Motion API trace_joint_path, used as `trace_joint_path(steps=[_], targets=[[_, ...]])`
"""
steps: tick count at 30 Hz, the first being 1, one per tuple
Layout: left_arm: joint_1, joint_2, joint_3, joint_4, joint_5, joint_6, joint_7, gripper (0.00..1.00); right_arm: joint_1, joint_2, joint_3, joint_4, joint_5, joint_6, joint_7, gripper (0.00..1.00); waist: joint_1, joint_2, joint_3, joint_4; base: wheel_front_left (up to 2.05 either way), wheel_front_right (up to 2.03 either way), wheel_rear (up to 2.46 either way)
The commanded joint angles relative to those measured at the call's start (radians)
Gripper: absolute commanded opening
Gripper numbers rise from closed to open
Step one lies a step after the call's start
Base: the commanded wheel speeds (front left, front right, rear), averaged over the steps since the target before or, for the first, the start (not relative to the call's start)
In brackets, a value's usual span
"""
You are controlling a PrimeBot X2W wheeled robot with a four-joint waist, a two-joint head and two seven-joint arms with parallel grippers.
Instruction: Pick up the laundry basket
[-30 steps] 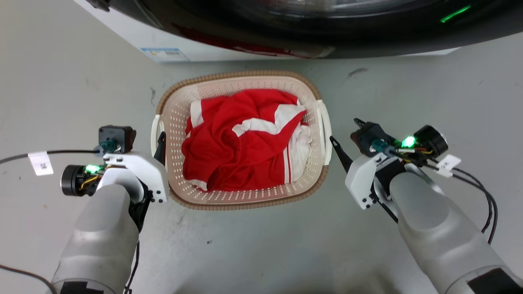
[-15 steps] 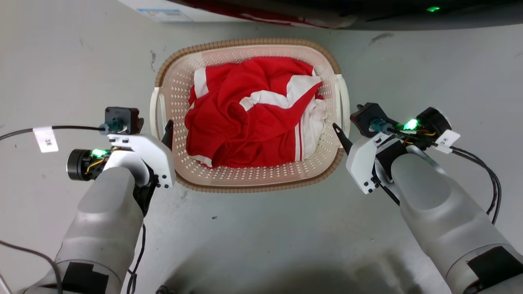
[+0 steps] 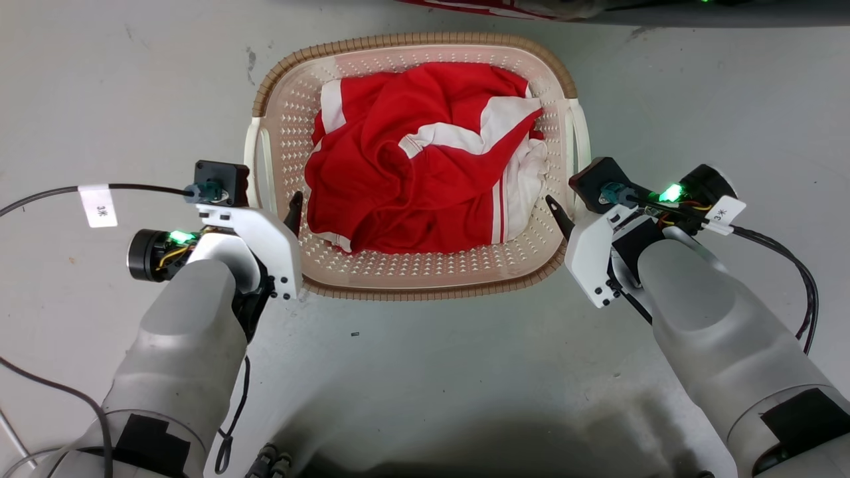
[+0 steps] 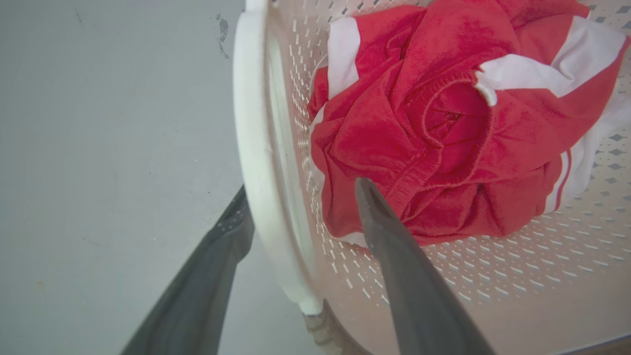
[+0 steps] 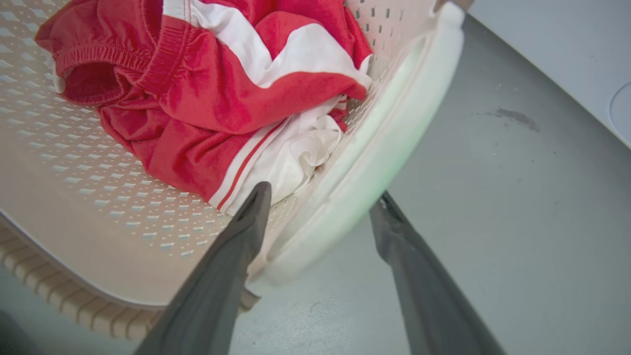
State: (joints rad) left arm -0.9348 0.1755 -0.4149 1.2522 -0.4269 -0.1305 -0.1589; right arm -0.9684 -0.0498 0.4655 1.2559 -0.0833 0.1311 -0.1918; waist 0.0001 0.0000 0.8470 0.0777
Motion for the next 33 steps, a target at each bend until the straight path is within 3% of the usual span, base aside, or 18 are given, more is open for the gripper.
trace_joint_path(steps=[1,3,4,5,6,7,14,20,25,33], targets=[[-0.015,-0.003,-0.002,0.002,-0.003,0.001,0.005,1.00,-0.017,-0.001,0.001,0.002,-0.004,-0.001,0.002,1.00,-0.0001,0.0000,0.001,0.001,0.00,0.00,0.00],[-0.015,-0.004,-0.019,0.004,-0.017,0.001,0.015,1.00,-0.022,-0.001,0.000,0.005,-0.010,-0.001,0.003,1.00,-0.0001,0.0000,0.006,0.001,0.00,0.00,0.00],[-0.016,-0.003,-0.026,0.004,-0.022,0.001,0.017,0.73,-0.023,-0.001,-0.003,0.007,-0.010,-0.001,0.004,1.00,-0.0001,0.0000,0.008,0.002,0.00,0.00,0.00],[-0.019,-0.001,-0.034,0.003,-0.028,0.001,0.011,0.12,-0.023,-0.001,-0.003,0.009,-0.013,-0.001,0.007,1.00,-0.0001,0.0000,0.009,0.002,0.00,0.00,0.00],[-0.018,-0.003,-0.041,0.004,-0.034,0.001,0.010,0.00,-0.026,-0.001,-0.004,0.009,-0.017,-0.001,0.002,0.26,-0.0001,0.0000,0.010,0.002,0.00,0.00,0.00],[-0.016,-0.009,-0.049,0.004,-0.041,0.001,0.016,0.00,-0.027,-0.001,-0.004,0.011,-0.020,-0.001,0.003,0.00,-0.0001,0.0000,0.010,0.004,0.00,0.00,0.00],[-0.003,-0.019,-0.091,0.007,-0.084,0.001,0.019,0.00,-0.017,0.003,-0.006,0.016,-0.035,0.004,0.000,0.00,-0.0001,0.0000,-0.015,0.010,0.00,0.00,0.00],[0.037,-0.043,-0.120,0.009,-0.129,0.001,0.018,0.00,0.031,0.005,0.021,0.021,-0.005,0.005,0.017,0.00,-0.0001,0.0000,-0.099,0.011,0.00,0.00,0.00],[0.123,-0.034,-0.197,-0.013,-0.199,0.000,0.093,0.00,0.139,0.007,0.146,-0.004,0.136,0.005,0.090,0.00,-0.0001,0.0000,-0.288,-0.012,0.00,0.00,0.00],[0.206,-0.006,-0.275,-0.051,-0.277,-0.001,0.180,0.00,0.234,0.007,0.275,-0.030,0.284,0.006,0.164,0.00,-0.0001,0.0000,-0.460,-0.048,0.00,0.00,0.00]])
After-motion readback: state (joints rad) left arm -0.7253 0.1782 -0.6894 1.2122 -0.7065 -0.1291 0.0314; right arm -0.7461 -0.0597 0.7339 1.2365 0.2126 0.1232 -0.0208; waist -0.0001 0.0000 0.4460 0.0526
